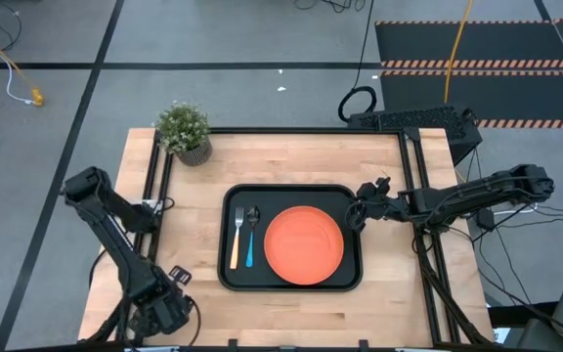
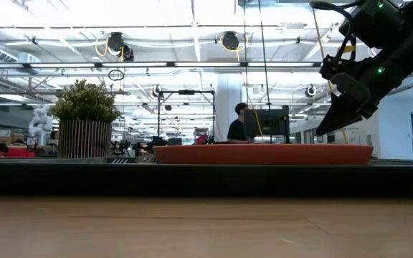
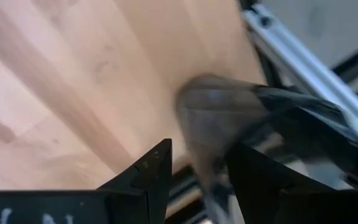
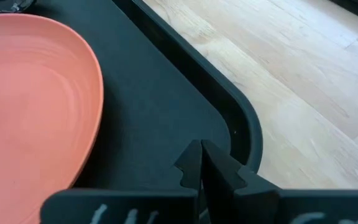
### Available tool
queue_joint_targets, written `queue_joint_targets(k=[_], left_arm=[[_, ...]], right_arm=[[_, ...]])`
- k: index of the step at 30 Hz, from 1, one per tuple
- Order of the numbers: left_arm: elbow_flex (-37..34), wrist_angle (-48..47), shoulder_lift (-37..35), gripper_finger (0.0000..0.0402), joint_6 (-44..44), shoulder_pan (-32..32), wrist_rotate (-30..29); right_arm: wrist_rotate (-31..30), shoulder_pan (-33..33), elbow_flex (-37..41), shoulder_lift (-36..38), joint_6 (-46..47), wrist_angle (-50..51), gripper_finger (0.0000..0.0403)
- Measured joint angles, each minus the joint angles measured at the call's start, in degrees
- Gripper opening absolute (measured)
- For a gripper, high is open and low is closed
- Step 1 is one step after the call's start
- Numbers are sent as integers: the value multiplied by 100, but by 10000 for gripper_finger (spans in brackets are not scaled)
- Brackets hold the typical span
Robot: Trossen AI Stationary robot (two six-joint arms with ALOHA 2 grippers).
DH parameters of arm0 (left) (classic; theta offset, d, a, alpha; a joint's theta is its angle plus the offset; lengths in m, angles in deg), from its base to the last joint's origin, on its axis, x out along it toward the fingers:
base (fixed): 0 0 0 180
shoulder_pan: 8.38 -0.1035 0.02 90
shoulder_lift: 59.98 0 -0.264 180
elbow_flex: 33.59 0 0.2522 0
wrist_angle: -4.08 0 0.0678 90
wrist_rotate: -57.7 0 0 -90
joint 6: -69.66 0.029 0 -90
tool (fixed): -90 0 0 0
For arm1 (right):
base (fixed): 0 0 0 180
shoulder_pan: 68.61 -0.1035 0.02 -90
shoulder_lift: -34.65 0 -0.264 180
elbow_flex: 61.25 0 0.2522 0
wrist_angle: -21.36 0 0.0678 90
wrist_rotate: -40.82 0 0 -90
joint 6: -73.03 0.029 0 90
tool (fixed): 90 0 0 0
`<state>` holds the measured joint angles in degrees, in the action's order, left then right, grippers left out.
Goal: Pick and place plate/cup/fork/spoon on tray
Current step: Put the blue cup to the top right of the orange plate on the black table tray
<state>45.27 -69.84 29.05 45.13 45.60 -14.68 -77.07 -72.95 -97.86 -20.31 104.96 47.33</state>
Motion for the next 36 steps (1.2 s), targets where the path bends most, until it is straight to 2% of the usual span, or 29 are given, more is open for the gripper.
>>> queue_joint_targets(k=[6, 8, 12, 13, 17, 21, 26, 29, 32, 34, 36], left_arm=[[-2, -10, 186, 139, -851, -107, -369], [-2, -6, 186, 110, -975, -191, -364], [-2, -19, 125, 23, -1218, -350, -340], [-2, -2, 125, 15, -1306, -412, -296], [-2, -73, 127, 12, -1625, -673, 60], [58, -194, 128, 8, -1770, -958, 80], [596, -640, 129, 8, -1638, -1393, 5], [1286, -1359, 129, 8, -1544, -1795, -459], [2122, -2075, 129, 8, -1196, -2250, -1305], [2676, -2281, 125, 8, -930, -2646, -1883], [3117, -2299, 123, 8, -586, -3127, -2194]], right_arm=[[114, 0, 0, 0, 23, -37, 0], [114, 0, 0, 0, 25, -39, 0], [143, 0, 0, 0, 39, -39, 0], [165, 0, 0, 0, 39, -39, 0], [254, 0, 0, 0, 35, -39, 0], [254, 0, 0, -1, 25, -31, 0], [254, 0, 0, -2, 22, -15, 0], [254, 0, 0, 0, 22, -11, 0], [255, 0, 0, 0, 23, -3, 0], [261, 0, 0, 0, 22, 21, 0], [263, 0, 0, 0, 22, 104, 0]])
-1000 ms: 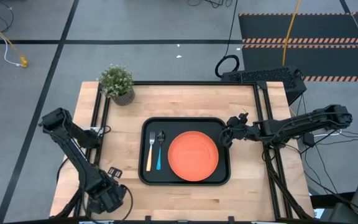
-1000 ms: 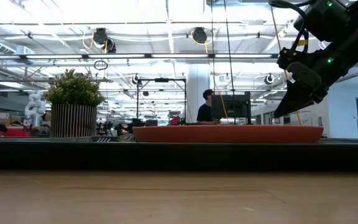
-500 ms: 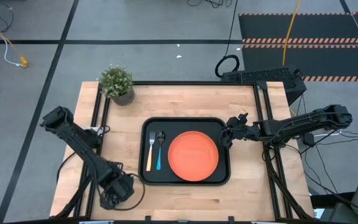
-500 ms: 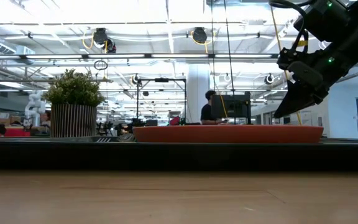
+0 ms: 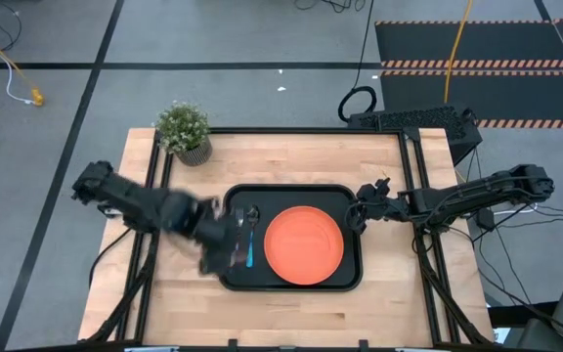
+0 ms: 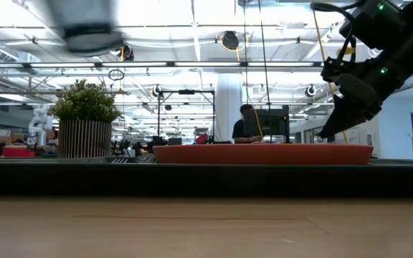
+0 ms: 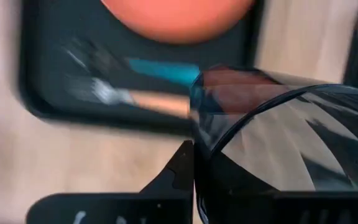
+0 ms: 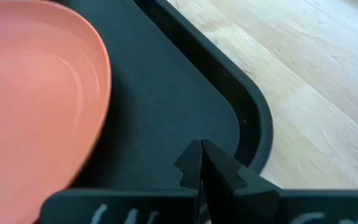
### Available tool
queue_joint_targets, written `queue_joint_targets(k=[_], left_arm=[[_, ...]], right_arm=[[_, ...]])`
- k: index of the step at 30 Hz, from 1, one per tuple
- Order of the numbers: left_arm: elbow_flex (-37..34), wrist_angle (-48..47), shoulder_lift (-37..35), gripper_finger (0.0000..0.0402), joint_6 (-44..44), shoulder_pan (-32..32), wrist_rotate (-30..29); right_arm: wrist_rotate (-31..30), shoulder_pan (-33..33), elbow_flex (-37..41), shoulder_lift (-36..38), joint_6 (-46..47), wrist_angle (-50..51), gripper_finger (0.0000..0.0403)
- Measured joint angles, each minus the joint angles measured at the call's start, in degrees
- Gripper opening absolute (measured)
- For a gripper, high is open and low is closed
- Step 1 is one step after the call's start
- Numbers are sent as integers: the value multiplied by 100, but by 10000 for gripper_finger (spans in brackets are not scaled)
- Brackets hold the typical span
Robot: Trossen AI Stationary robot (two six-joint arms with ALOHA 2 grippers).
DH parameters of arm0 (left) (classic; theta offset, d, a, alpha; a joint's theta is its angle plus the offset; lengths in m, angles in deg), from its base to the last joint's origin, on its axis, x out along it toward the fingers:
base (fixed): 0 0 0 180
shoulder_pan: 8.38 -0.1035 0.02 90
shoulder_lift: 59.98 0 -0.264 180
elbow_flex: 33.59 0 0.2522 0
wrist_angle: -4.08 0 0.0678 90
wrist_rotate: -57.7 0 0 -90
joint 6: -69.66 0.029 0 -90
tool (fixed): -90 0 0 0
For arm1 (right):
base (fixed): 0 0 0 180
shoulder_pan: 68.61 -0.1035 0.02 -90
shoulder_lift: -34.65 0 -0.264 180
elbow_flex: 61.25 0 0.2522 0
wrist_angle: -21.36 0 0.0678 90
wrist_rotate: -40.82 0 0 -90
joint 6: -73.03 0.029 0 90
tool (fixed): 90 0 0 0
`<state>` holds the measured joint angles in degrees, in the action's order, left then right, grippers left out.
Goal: Pick and place plate/cup/fork/spoon on tray
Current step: Put the blue cup to the top right of the orange plate on the black table tray
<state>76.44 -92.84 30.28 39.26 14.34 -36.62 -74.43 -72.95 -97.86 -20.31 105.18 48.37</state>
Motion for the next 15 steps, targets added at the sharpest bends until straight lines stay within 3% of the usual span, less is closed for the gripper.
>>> queue_joint_targets(k=[4, 9, 15], left_arm=[[540, 99, 36, 8, 498, -1056, -149], [618, 702, 191, 8, 1702, -2122, -62], [1267, 1103, 1140, 8, 3225, -2771, 79]], right_arm=[[-4, 0, 2, 17, 12, 414, 0], [-27, 71, 4, 349, 158, 589, 0], [-27, 127, -140, 1178, 23, 610, 0]])
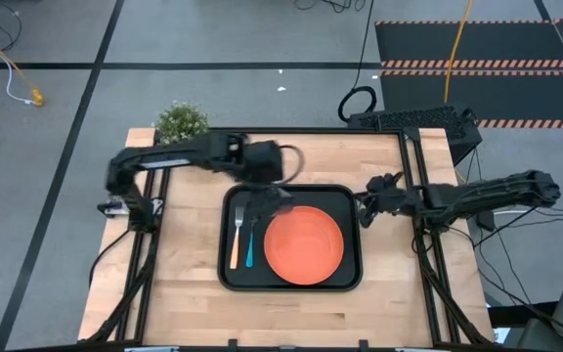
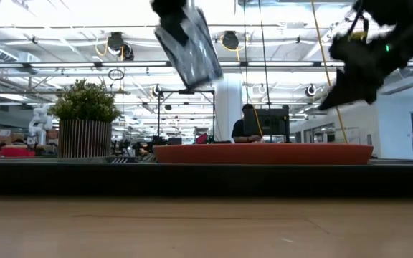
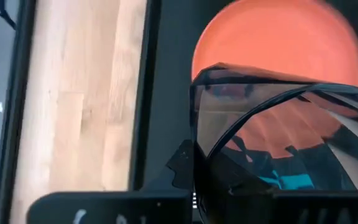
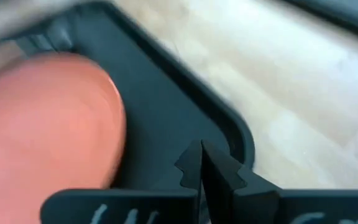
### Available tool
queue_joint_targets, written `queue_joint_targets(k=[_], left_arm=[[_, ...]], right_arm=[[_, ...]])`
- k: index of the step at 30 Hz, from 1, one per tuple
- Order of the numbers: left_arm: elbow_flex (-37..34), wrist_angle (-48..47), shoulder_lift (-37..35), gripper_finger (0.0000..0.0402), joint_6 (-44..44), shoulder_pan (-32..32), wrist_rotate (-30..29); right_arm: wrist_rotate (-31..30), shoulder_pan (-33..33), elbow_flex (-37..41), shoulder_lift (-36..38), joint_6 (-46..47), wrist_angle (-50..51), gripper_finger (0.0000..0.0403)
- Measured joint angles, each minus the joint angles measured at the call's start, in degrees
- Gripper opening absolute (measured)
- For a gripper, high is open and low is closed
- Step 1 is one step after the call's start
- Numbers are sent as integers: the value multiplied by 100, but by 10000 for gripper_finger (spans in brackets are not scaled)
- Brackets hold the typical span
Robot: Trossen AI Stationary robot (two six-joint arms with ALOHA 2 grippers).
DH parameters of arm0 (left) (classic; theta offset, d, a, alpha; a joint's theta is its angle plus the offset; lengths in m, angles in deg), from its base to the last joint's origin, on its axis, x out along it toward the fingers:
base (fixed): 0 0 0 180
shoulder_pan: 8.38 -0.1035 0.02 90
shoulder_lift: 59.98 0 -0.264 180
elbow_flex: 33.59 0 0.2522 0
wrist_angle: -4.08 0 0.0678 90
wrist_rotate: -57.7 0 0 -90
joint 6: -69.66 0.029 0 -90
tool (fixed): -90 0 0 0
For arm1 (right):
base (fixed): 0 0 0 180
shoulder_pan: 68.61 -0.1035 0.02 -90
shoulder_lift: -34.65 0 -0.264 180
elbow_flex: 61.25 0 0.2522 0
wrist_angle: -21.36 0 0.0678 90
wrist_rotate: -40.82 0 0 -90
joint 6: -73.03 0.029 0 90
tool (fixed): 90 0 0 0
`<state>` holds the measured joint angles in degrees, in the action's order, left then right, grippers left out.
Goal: Pick and place plate/cup/fork/spoon on tray
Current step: Put the blue cup to the top right of the orange plate on the black table tray
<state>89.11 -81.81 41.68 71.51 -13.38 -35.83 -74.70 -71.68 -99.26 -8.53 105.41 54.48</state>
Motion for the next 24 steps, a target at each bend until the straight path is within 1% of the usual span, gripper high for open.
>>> queue_joint_targets(k=[2, 6, 10, 12, 15, 18, 24], left_arm=[[451, -203, 539, 8, 286, -151, 9], [1585, -480, 1589, 8, 814, -423, 6], [2625, -401, 2288, 8, 1319, -600, 73], [2473, 18, 2301, 8, 1575, -645, 70], [2479, 125, 2398, 8, 1840, -709, 94], [2482, 164, 2518, 8, 1906, -742, 90], [2473, 177, 2628, 8, 1906, -735, 26]], right_arm=[[-15, 2, -171, 287, -35, 71, 0], [-120, 7, -586, 603, -72, 689, 0], [-279, 9, -924, 655, -52, 1047, 0], [-280, 9, -996, 653, -33, 1043, 0], [-273, 9, -998, 649, 81, 1098, 0], [-261, -7, -985, 616, 466, 1231, 0], [85, -96, -660, 438, 874, 1225, 0]])
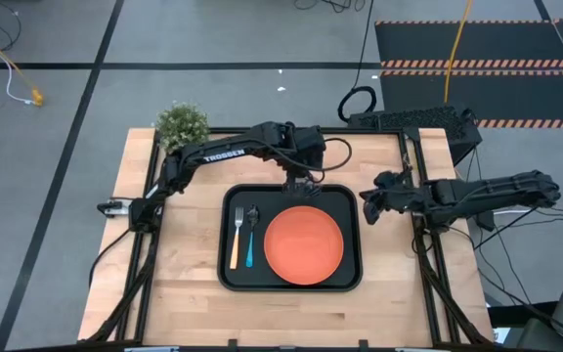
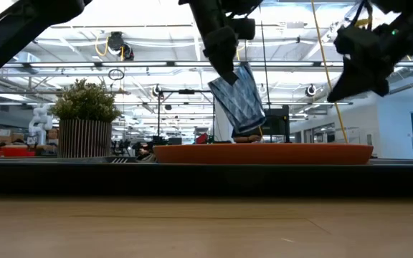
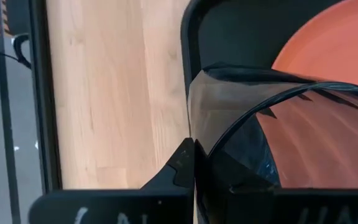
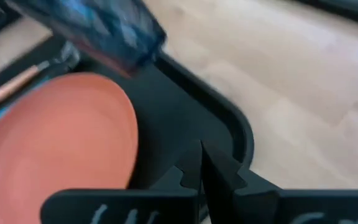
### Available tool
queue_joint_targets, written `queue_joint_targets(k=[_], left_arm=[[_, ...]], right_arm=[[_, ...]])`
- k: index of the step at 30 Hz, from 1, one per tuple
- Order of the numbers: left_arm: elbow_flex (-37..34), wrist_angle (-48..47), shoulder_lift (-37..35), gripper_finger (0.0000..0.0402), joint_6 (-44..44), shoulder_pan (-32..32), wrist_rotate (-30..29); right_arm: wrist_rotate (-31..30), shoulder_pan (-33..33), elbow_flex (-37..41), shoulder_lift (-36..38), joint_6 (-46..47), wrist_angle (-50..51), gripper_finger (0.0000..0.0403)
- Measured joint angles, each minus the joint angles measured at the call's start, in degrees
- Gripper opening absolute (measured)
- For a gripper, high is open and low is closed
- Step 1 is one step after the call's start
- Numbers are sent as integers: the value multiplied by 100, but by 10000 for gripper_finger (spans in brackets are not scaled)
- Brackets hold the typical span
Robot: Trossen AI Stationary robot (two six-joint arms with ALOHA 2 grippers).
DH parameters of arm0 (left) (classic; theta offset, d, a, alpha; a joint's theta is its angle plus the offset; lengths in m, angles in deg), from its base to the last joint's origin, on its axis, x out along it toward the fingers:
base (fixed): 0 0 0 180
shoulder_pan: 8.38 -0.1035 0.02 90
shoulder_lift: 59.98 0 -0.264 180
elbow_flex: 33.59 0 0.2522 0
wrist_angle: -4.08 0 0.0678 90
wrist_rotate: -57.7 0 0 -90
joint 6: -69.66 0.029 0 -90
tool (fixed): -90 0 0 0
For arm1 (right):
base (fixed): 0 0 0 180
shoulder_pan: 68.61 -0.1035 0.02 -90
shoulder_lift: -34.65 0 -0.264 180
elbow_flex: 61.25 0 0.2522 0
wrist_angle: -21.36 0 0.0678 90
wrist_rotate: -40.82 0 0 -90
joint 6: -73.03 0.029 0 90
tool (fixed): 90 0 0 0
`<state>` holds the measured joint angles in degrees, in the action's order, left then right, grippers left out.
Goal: Pick and place plate/cup/fork/spoon on tray
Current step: Put the blue cup to the top right of the orange plate on the black table tray
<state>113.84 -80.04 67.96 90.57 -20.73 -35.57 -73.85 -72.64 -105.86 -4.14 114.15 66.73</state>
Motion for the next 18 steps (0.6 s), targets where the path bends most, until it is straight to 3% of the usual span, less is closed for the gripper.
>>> queue_joint_targets(k=[11, 14, 18], left_arm=[[4, -368, 49, 8, -65, -195, -238], [4, -495, 48, 8, -180, -283, -244], [4, -175, 48, 12, -188, -289, -246]], right_arm=[[100, -57, 414, -122, 180, -53, 0], [48, -47, 418, -123, -280, -452, 0], [79, 82, 418, -172, -1558, -1883, 0]])
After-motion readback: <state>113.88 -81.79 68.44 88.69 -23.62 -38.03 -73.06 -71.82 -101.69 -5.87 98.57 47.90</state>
